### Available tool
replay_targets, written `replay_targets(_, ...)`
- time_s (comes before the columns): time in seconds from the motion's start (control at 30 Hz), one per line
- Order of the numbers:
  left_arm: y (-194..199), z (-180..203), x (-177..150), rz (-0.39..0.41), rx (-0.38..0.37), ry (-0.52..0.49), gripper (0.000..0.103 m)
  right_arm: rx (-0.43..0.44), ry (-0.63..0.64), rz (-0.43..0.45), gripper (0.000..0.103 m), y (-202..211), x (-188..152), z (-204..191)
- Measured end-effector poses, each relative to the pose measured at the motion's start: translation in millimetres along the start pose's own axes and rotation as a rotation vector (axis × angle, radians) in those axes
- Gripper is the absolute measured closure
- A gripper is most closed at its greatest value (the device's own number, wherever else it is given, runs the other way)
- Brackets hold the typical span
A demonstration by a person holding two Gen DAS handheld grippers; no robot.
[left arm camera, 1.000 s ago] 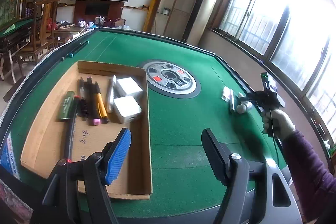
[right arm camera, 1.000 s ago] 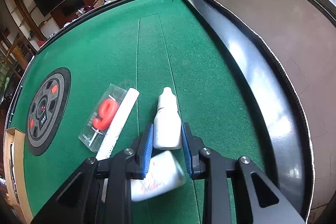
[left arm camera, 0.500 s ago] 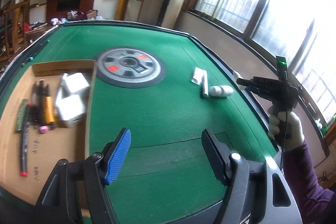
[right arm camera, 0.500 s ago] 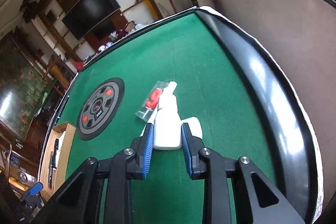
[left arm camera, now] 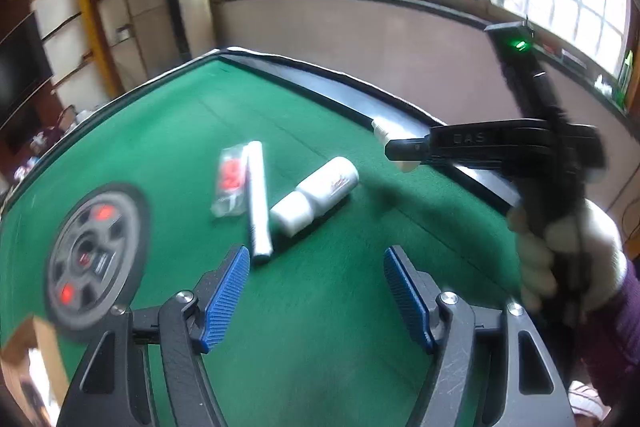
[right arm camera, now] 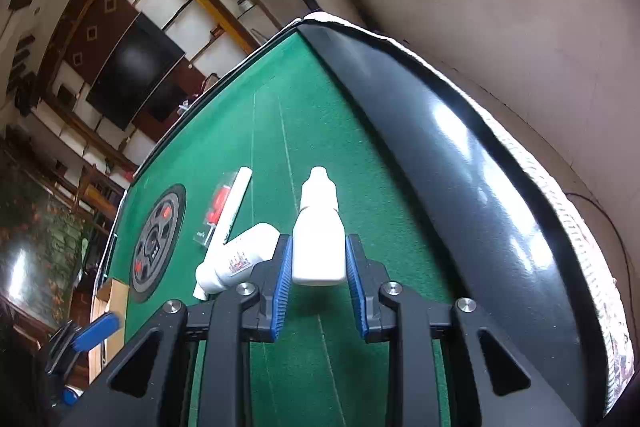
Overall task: Organize rigid objects
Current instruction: 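Grasp the small white dropper bottle with right while left grasps the larger white bottle, then carry both white bottles into the tray and open both tools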
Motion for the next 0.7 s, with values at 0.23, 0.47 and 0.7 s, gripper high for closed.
replay_targets(0.23,-75,6,32,-0.119,0.013,-0.173,0.030,-0.003,-0.143,-0.040,0.077,-6,2,30)
replay_targets(0.47,-91,1,37,-0.157,-0.033,-0.121,0.068,0.003,-0.144,-0.040,0.077,-7,1,30)
replay_targets(0.7,-67,3,18,-0.113,-0.070,-0.002,0.068,-0.019,-0.110,-0.035,0.077,-8,0,25)
Point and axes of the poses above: each gripper's, at about its wrist camera, not at the fingertips, and y roughly against the way its jaws point, z to its right, x to its top, the point moved 3 cm from there along -y, roughly the way its jaws point, and after that the axes turned 7 degrees about -x, right-handed, at the moved point
